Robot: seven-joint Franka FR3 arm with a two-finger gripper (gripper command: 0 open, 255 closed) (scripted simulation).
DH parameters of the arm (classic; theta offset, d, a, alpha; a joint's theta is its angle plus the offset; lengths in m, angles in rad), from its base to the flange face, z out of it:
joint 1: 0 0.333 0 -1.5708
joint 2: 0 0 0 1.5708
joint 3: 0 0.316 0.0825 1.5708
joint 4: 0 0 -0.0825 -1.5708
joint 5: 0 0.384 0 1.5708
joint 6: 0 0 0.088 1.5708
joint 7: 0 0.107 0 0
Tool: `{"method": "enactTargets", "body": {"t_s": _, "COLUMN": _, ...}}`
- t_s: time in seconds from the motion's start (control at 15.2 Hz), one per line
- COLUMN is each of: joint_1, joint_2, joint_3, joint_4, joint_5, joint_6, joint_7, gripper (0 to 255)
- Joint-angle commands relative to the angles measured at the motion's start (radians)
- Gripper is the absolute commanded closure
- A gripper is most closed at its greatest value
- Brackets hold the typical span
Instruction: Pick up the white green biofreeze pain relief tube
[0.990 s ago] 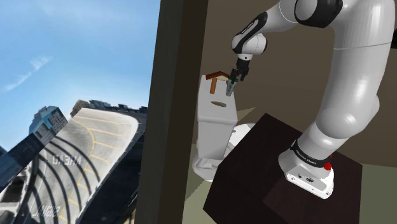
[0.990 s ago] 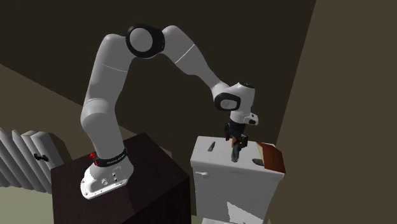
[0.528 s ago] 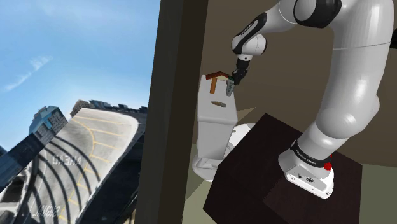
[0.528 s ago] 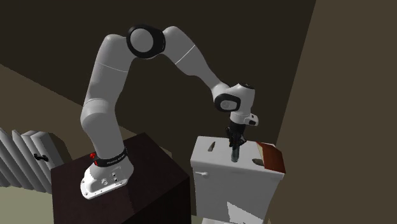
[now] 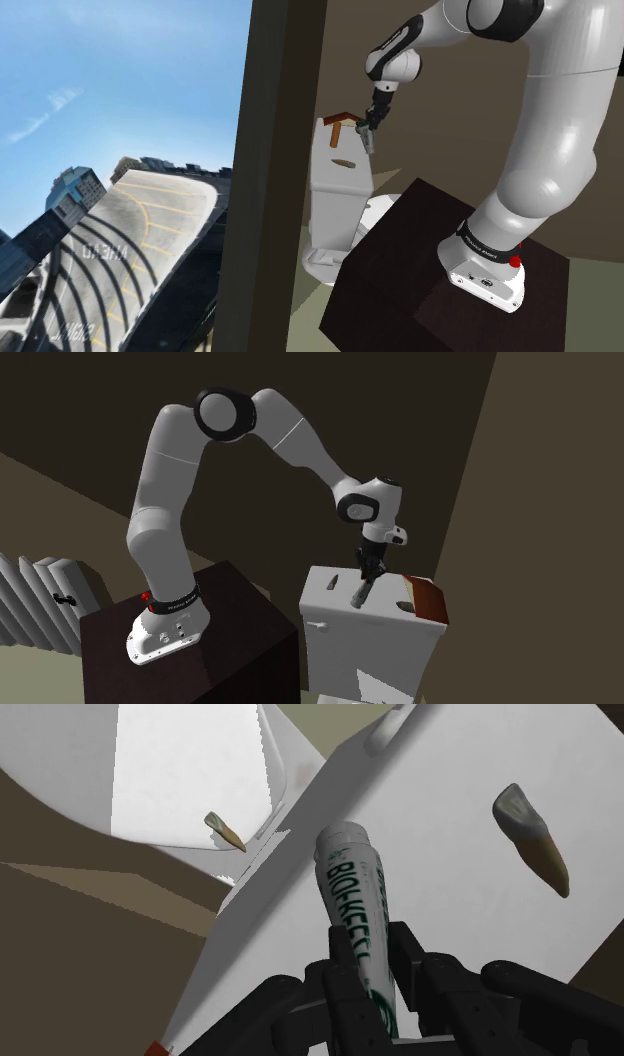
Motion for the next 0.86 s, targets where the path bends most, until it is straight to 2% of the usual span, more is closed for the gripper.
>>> {"method": "enactTargets", "body": {"t_s": 0.0, "joint_1": 0.005, "joint_2": -0.02, "joint_3": -0.006, "joint_4": 0.0, "joint_5": -0.01, "joint_6": -0.019, "joint_7": 0.008, "gripper": 255}}
{"method": "enactTargets", "body": {"t_s": 0.79, "joint_1": 0.021, "joint_2": -0.109, "joint_3": -0.029, "joint_4": 0.025, "joint_5": -0.059, "joint_6": -0.125, "joint_7": 0.043, "gripper": 255}}
